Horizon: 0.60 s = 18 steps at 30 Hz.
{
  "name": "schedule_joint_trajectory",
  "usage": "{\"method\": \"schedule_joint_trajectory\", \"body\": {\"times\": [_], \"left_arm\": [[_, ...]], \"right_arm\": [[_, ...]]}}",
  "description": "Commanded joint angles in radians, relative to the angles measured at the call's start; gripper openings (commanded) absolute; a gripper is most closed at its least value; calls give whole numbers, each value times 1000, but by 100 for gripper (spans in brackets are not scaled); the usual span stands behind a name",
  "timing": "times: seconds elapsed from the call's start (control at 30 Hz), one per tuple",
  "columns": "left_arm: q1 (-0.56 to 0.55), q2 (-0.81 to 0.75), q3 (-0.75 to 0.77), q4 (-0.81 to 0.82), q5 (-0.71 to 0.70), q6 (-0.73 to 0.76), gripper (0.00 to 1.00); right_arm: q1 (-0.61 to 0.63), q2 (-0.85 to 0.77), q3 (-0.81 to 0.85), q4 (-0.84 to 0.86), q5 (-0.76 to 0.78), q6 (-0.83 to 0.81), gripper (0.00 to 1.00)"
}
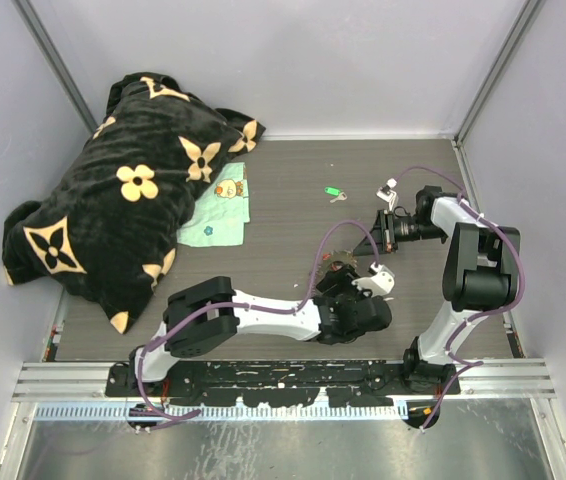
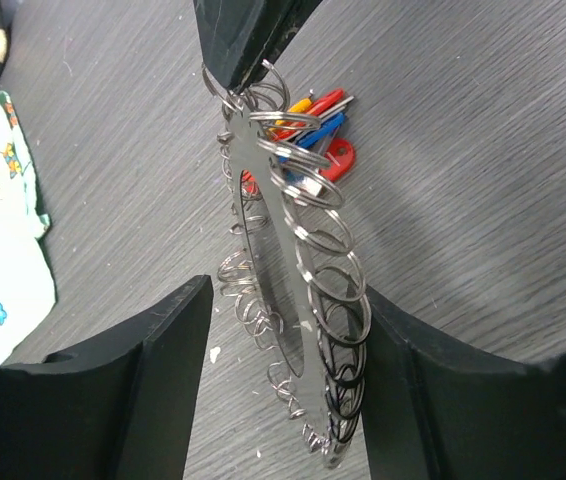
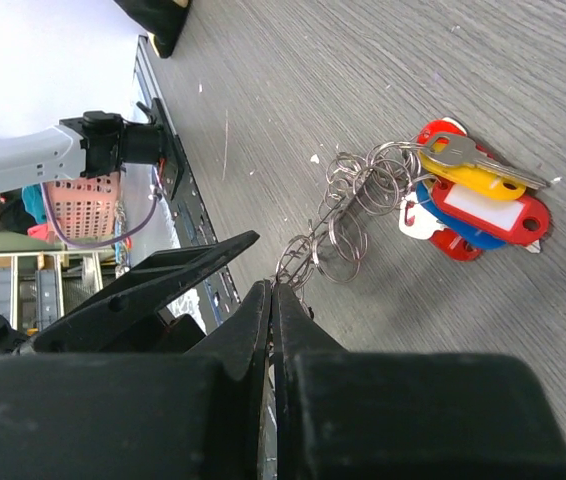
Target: Remove the keys from the keyring
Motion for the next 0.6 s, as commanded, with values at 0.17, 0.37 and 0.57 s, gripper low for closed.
{"method": "schedule_joint_trajectory", "body": {"times": [0.17,0.37,0.57], "left_arm": [[0,6,45,69,-104,84,44],[0,-29,-11,184,-112,202,22],[6,-97,-93,308,-102,332,0]], "right_arm": [[-2,-8,36,-59,-78,-25,0],[-2,4,71,-188,-117,-171,4],[-4,9,115,-362,-142,-378,22]]}}
